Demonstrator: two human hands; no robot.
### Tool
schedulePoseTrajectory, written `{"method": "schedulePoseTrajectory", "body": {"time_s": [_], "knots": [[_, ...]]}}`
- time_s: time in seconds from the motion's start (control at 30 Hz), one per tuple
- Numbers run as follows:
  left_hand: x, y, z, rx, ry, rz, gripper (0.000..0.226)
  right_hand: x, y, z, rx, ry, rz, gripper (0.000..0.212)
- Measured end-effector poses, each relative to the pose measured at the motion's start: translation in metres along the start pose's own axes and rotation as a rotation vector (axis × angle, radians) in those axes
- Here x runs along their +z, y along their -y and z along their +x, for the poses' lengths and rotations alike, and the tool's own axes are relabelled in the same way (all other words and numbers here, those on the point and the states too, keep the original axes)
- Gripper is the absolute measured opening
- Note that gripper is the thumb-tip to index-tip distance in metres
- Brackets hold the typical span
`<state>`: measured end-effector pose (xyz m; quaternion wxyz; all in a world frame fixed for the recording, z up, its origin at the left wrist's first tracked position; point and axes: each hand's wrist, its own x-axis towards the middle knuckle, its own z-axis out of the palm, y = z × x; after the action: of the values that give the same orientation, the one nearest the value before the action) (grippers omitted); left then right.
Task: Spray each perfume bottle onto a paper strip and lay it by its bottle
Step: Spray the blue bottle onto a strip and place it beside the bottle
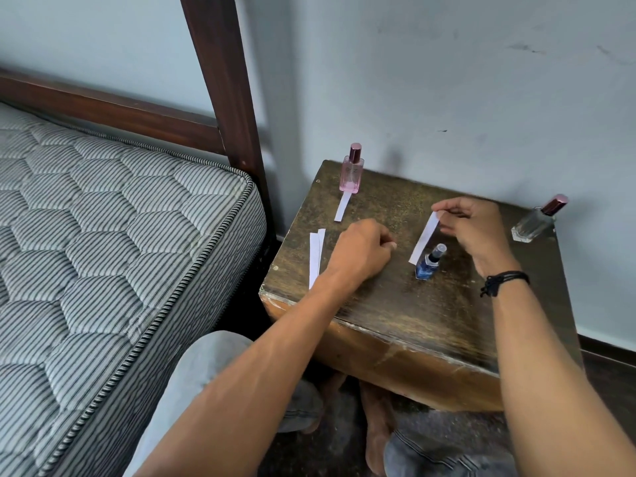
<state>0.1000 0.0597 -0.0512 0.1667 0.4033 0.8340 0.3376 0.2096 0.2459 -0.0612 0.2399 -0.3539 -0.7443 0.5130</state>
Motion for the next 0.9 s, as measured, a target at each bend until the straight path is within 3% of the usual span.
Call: {"method": "schedulePoseTrajectory", "body": {"time_s": [0.13, 0.33, 0.53, 0.73, 0.9], "knots": [[0.003, -0.003, 0.000, 0.190, 0.139, 0.097, 0.024, 0.009, -0.009, 0.015, -0.006, -0.074, -0.005, 0.028], [0.006, 0.002, 0.001, 0.261, 0.214, 0.210, 0.038, 0.012, -0.019, 0.024, -0.051, -0.127, 0.005, 0.023], [0.009, 0.003, -0.002, 0.285, 0.202, 0.261, 0.041, 0.013, -0.026, 0.022, -0.093, -0.177, -0.052, 0.014], [0.010, 0.003, -0.003, 0.278, 0.205, 0.261, 0.041, 0.014, -0.032, 0.018, -0.215, -0.199, -0.351, 0.013], [0.009, 0.003, -0.003, 0.267, 0.230, 0.269, 0.044, 0.018, -0.032, 0.017, -0.215, -0.174, -0.460, 0.014]]}}
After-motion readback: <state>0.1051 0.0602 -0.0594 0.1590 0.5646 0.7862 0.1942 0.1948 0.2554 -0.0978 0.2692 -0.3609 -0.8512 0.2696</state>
